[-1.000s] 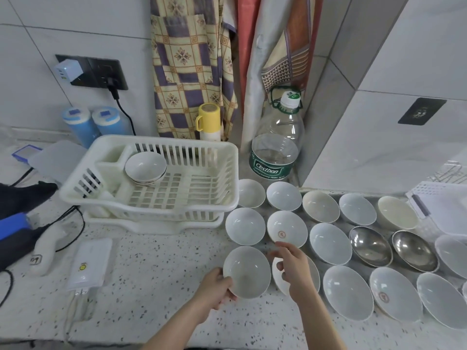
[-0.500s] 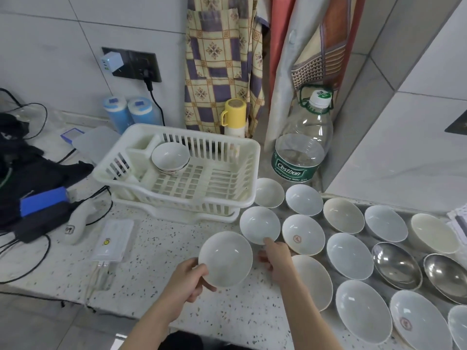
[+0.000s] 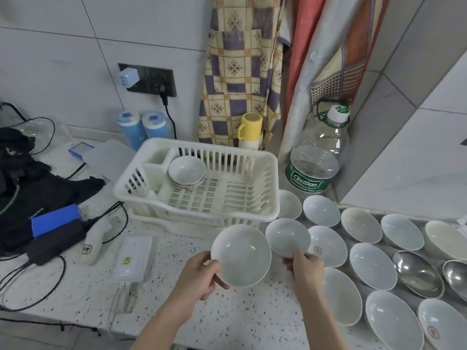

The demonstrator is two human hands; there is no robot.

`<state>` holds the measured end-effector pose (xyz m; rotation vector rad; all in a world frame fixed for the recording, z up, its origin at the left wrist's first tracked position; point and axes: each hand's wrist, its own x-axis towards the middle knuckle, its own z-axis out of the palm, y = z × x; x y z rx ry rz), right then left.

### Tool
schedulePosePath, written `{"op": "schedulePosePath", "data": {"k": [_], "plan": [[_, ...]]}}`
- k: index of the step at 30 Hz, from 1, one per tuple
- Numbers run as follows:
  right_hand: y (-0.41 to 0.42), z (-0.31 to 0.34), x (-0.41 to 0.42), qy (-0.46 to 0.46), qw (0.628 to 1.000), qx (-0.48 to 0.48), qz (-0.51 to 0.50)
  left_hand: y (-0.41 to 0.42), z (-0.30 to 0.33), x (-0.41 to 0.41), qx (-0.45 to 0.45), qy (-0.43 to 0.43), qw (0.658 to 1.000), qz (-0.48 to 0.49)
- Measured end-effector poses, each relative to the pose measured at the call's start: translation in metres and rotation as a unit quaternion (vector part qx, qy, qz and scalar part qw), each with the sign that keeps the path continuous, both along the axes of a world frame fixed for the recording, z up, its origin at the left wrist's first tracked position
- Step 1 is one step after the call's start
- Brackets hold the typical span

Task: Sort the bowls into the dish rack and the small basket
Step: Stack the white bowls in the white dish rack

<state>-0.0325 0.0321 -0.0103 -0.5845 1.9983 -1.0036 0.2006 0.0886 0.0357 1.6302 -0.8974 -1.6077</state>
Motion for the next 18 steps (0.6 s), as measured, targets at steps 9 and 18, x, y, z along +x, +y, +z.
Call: {"op": "schedulePosePath", "data": {"k": [9, 18], "plan": [[-0.013, 0.078, -0.001, 0.157, 0.984, -0.077, -0.021, -0.052, 0.041, 0.049, -0.059, 0.039, 0.997, 0.022], [-0.039, 0.11, 0.026, 0.148, 0.98, -0.132, -0.002, -0.134, 0.053, 0.115, -0.051, -0.037, 0.998, -0.012]]}}
